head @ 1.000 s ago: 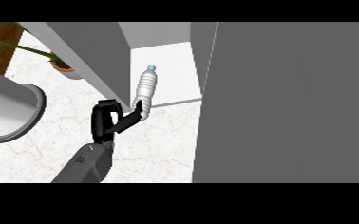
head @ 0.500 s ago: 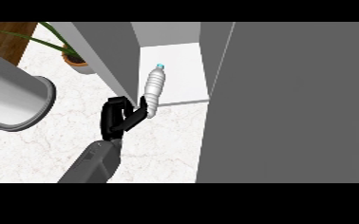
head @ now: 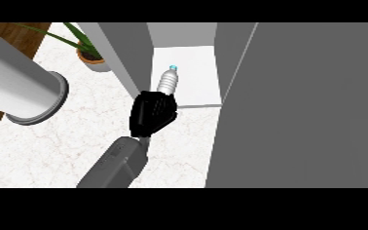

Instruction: Pick up the bottled water, place it into the cabinet and close the cabinet

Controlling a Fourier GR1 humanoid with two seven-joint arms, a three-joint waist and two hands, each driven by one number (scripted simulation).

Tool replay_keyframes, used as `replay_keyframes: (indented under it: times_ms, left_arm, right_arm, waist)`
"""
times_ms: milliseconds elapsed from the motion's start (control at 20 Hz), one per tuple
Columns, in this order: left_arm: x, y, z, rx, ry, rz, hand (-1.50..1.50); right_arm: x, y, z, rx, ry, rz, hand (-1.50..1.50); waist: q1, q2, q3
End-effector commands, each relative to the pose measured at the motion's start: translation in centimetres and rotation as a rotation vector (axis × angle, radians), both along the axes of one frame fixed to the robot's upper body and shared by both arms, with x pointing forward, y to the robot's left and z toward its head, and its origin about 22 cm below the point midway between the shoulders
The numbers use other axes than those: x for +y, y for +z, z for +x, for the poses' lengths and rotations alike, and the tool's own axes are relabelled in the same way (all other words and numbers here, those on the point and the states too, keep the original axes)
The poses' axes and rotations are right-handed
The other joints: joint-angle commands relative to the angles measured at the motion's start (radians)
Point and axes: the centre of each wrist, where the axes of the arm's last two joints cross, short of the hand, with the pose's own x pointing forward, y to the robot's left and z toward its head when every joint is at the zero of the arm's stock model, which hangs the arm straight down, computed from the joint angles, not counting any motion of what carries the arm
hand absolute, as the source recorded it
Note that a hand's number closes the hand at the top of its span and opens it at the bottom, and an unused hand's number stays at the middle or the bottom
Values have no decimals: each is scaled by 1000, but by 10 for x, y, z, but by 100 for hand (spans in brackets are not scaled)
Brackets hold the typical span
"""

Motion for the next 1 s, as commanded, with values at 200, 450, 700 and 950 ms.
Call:
replay_keyframes:
  times_ms: [200,450,700,950]
  left_arm:
    - [20,8,-29,-59,-175,-41,-150]
    - [35,17,-52,-74,-195,-61,-150]
    - [81,13,-91,-36,-212,-40,-150]
    - [118,22,-115,-64,-158,-19,-150]
  right_arm:
    - [31,12,-32,-7,49,4,150]
    - [47,20,-41,-26,55,-17,150]
    - [55,20,-43,-25,143,-69,150]
    - [74,16,-34,5,229,-9,150]
  waist:
    - [41,-3,1]
    - [43,-5,1]
    - [47,-11,0]
    - [59,-8,0]
